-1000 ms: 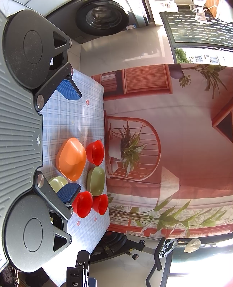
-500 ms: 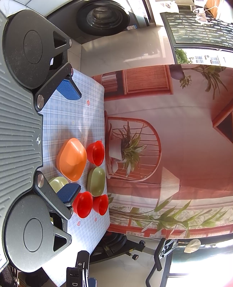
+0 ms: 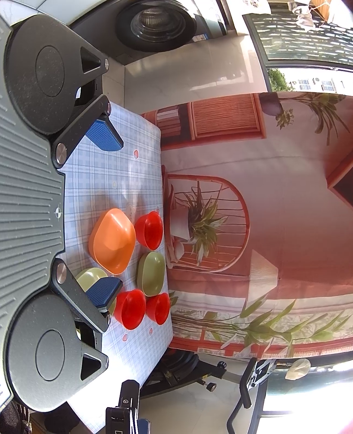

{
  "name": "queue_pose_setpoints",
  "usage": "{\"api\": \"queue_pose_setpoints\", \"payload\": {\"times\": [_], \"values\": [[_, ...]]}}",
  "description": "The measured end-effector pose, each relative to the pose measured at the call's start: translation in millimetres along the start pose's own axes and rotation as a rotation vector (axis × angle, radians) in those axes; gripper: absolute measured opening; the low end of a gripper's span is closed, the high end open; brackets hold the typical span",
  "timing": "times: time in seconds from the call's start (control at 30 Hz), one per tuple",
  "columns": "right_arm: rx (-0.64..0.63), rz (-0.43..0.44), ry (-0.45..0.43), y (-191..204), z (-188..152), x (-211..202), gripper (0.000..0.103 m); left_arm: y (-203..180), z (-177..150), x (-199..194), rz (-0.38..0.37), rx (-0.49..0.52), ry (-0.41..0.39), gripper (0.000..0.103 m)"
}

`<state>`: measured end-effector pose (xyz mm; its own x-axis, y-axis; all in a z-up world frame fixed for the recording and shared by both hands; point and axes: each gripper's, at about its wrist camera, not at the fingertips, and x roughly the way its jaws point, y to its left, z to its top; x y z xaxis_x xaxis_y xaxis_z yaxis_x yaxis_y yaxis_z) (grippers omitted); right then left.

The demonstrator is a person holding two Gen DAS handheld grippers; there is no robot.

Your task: Organize plates and bowls

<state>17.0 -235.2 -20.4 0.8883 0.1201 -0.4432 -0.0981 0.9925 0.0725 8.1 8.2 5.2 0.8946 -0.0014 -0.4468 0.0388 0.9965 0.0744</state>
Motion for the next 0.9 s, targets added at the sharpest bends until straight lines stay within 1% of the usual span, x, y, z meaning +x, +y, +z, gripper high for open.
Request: {"api": "queue_pose_setpoints", "payload": {"times": [0.07, 0.13, 0.2, 0.3, 0.4, 0.47, 0.6, 0.67, 0.73, 0.8, 0.9], "values": [[-0.023, 0.025, -0.025, -5.3, 4.7, -0.5, 0.103, 4.6, 7.3, 3.6, 0.012, 0.009, -0.002, 0.100], [-0.052, 0.029, -0.056, -3.7, 14.5, 2.6, 0.103, 9.3, 14.8, 9.4, 0.044, 0.020, -0.019, 0.100], [-0.054, 0.043, -0.087, -3.4, 24.5, 5.2, 0.103, 12.3, 22.6, 18.8, 0.082, 0.031, -0.024, 0.100], [-0.021, 0.079, -0.104, -8.6, 44.6, 19.3, 0.103, 19.5, 34.9, 35.8, 0.104, 0.018, -0.020, 0.100], [0.059, 0.118, -0.101, -17.2, 59.0, 36.9, 0.103, 25.8, 46.8, 52.7, 0.094, 0.010, -0.021, 0.100], [0.098, 0.142, -0.083, -22.0, 67.6, 53.9, 0.103, 28.8, 53.9, 64.7, 0.085, 0.007, -0.027, 0.100], [0.102, 0.110, -0.078, -24.6, 72.3, 85.4, 0.103, 31.4, 62.2, 91.9, 0.075, -0.001, -0.005, 0.099], [0.066, 0.106, -0.098, -23.6, 70.6, 98.0, 0.103, 30.4, 61.8, 108.3, 0.049, -0.001, 0.017, 0.098], [0.003, 0.071, -0.127, -18.4, 66.9, 110.0, 0.103, 29.6, 59.4, 121.3, 0.023, -0.014, 0.039, 0.093], [-0.046, 0.050, -0.115, -15.6, 64.1, 121.7, 0.103, 27.7, 54.0, 134.7, 0.009, -0.035, 0.060, 0.092], [-0.095, 0.028, -0.068, -13.9, 61.7, 144.1, 0.103, 17.7, 41.1, 156.2, 0.001, -0.045, 0.086, 0.091]]}}
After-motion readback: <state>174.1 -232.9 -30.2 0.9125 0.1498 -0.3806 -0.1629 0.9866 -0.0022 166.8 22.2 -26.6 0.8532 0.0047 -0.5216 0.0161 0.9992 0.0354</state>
